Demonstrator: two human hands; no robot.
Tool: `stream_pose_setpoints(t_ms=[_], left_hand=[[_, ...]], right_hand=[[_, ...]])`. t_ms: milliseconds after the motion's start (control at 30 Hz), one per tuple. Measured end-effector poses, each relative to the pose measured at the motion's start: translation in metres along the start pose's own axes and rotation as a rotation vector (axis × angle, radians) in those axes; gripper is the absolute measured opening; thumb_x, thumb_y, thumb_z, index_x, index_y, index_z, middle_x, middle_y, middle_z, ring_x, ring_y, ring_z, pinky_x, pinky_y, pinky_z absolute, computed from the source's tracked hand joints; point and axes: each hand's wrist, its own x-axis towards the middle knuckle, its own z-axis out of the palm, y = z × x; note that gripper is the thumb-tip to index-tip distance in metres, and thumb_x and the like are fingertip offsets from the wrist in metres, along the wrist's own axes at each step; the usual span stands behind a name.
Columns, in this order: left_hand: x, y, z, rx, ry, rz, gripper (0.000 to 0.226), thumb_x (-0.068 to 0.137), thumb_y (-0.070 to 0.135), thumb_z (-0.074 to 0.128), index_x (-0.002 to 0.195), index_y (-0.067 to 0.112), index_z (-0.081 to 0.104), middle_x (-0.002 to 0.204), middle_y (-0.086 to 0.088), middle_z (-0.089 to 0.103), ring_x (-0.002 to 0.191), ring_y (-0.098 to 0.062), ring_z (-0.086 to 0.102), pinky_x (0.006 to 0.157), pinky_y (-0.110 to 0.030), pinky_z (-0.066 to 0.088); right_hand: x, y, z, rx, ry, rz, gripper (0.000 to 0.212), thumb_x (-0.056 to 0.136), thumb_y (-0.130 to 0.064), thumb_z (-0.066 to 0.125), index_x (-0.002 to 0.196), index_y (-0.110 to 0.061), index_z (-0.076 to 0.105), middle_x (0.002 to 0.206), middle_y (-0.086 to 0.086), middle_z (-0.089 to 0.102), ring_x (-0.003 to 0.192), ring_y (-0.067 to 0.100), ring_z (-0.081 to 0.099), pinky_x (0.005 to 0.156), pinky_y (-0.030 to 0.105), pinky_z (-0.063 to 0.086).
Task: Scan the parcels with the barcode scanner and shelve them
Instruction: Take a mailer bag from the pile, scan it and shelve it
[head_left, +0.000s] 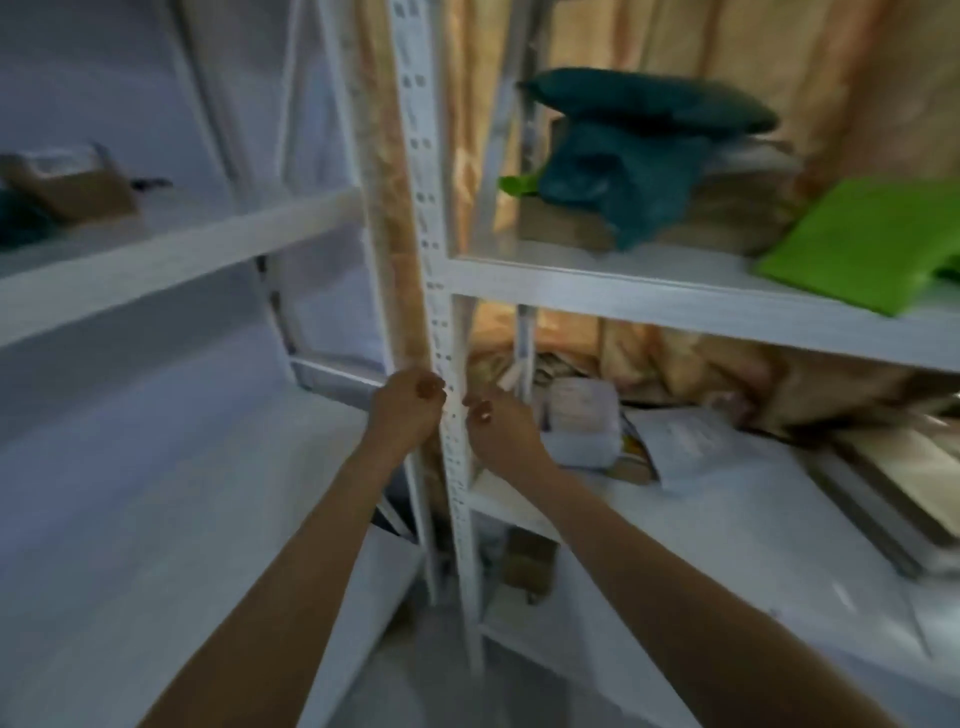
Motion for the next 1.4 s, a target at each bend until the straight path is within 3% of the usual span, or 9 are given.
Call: stream_pose_setpoints(t_ms=[100, 233, 400, 533, 733, 933, 1067, 1300, 1400], left_hand=[[-0.011, 0.015, 0.060, 0.014, -0.205, 0.038, 0.017, 0.095, 0.018, 0.050, 0.089, 0.013, 0.064, 0.097, -0.008, 0.062, 0.083, -0.029, 0.059, 0.071, -0.032, 0.043], [-0.030, 0.036, 0.127, -0.025, -0.333, 0.039, 0.029, 0.095, 0.012, 0.043, 0.067, 0.003, 0.043, 0.066, -0.020, 0.030, 0.055, -0.033, 0.033, 0.053, -0.038, 0.028], [-0.041, 0.050, 0.197, -0.134, -0.463, -0.054, 0.027, 0.097, 0.013, 0.046, 0.075, 0.006, 0.060, 0.076, -0.010, 0.054, 0.072, -0.026, 0.055, 0.070, -0.035, 0.040], [-0.024, 0.056, 0.245, -0.170, -0.476, -0.061, 0.028, 0.096, 0.014, 0.048, 0.069, 0.018, 0.042, 0.071, -0.002, 0.043, 0.059, -0.014, 0.038, 0.060, -0.027, 0.031], [0.004, 0.082, 0.305, -0.102, -0.555, -0.090, 0.035, 0.096, 0.011, 0.043, 0.064, 0.021, 0.036, 0.067, -0.005, 0.039, 0.057, -0.018, 0.035, 0.060, -0.030, 0.032], [0.036, 0.112, 0.353, -0.029, -0.543, -0.003, 0.020, 0.099, 0.015, 0.041, 0.106, 0.008, 0.058, 0.102, -0.003, 0.055, 0.099, -0.025, 0.056, 0.078, -0.027, 0.039], [0.062, 0.120, 0.384, 0.054, -0.502, 0.064, 0.027, 0.097, 0.012, 0.045, 0.120, 0.005, 0.057, 0.118, -0.013, 0.060, 0.106, -0.029, 0.059, 0.083, -0.029, 0.045], [0.111, 0.135, 0.419, 0.240, -0.454, 0.256, 0.027, 0.092, 0.019, 0.053, 0.116, 0.008, 0.058, 0.114, -0.014, 0.061, 0.109, -0.030, 0.058, 0.090, -0.035, 0.049], [0.126, 0.137, 0.430, 0.365, -0.534, 0.321, 0.047, 0.093, 0.026, 0.055, 0.136, 0.009, 0.045, 0.135, -0.014, 0.049, 0.125, -0.033, 0.047, 0.102, -0.039, 0.041]], right_hand=[[-0.035, 0.060, -0.038, -0.065, 0.024, 0.199, 0.024, 0.098, -0.005, 0.045, 0.113, 0.003, 0.061, 0.097, 0.017, 0.064, 0.083, 0.028, 0.061, 0.076, 0.030, 0.046], [-0.074, 0.128, -0.093, -0.084, 0.118, 0.457, 0.029, 0.098, -0.009, 0.044, 0.122, -0.002, 0.058, 0.120, 0.018, 0.062, 0.110, 0.034, 0.059, 0.083, 0.026, 0.042], [-0.102, 0.204, -0.138, 0.114, 0.266, 0.724, 0.026, 0.091, -0.017, 0.055, 0.115, -0.013, 0.065, 0.107, 0.016, 0.068, 0.092, 0.033, 0.067, 0.088, 0.044, 0.057], [-0.092, 0.241, -0.161, 0.397, 0.359, 0.814, 0.025, 0.092, -0.012, 0.056, 0.115, -0.005, 0.063, 0.085, 0.017, 0.064, 0.071, 0.032, 0.061, 0.069, 0.040, 0.054], [-0.057, 0.280, -0.184, 0.722, 0.337, 0.934, 0.014, 0.097, -0.009, 0.054, 0.108, 0.000, 0.056, 0.104, 0.022, 0.057, 0.090, 0.038, 0.060, 0.082, 0.046, 0.054], [-0.015, 0.338, -0.195, 1.009, 0.367, 1.027, 0.040, 0.097, -0.009, 0.057, 0.134, 0.000, 0.045, 0.130, 0.029, 0.045, 0.103, 0.045, 0.053, 0.092, 0.056, 0.050], [0.011, 0.358, -0.204, 1.066, 0.374, 1.037, 0.049, 0.098, -0.010, 0.057, 0.142, -0.002, 0.040, 0.135, 0.021, 0.037, 0.112, 0.040, 0.047, 0.100, 0.055, 0.046], [0.045, 0.372, -0.213, 1.106, 0.396, 1.067, 0.054, 0.098, -0.015, 0.058, 0.146, -0.008, 0.035, 0.157, 0.011, 0.024, 0.139, 0.042, 0.033, 0.105, 0.053, 0.042], [0.054, 0.381, -0.210, 1.084, 0.348, 1.058, 0.053, 0.100, -0.009, 0.052, 0.149, -0.008, 0.030, 0.159, 0.010, 0.020, 0.142, 0.039, 0.029, 0.112, 0.053, 0.034]])
